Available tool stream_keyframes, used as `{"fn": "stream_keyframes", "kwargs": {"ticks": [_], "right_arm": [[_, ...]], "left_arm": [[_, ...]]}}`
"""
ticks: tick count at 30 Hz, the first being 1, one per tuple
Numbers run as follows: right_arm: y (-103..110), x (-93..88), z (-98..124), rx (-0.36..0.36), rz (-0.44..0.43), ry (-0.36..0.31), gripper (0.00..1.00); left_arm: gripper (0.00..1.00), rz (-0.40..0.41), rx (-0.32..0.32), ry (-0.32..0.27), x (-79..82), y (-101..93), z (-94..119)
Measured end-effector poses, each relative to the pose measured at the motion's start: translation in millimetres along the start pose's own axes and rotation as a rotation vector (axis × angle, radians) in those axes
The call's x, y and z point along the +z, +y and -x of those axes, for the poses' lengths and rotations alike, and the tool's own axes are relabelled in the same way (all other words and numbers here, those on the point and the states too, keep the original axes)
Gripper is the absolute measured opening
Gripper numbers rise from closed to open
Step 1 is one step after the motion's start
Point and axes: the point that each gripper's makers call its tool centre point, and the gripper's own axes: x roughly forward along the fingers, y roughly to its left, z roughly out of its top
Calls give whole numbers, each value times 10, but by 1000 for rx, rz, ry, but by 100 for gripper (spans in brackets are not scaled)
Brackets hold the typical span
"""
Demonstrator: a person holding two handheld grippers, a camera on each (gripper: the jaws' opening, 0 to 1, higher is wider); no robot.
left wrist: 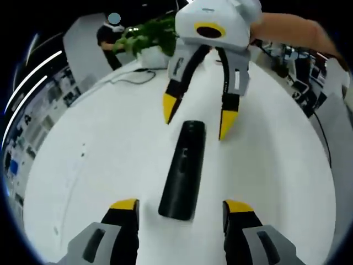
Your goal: Press the specified remote control buttons in sequence, fully releasing each button before pressing the next.
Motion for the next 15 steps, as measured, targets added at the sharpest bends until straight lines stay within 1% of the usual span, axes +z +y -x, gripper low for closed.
{"fn": "stream_keyframes", "kwargs": {"ticks": [4,5,8,12,15], "right_arm": [[43,-5,-18,12,11,18,44],[48,-11,-23,15,13,23,44],[69,-43,-34,26,13,42,43],[96,-46,-30,40,0,43,41],[91,-57,-42,60,-13,52,40]], "left_arm": [[61,-4,-14,15,11,-20,-50],[60,3,-21,9,30,-25,-58],[59,3,-31,14,52,-31,-77],[57,0,-50,15,66,-36,-101],[55,37,-80,16,48,-44,-112]]}}
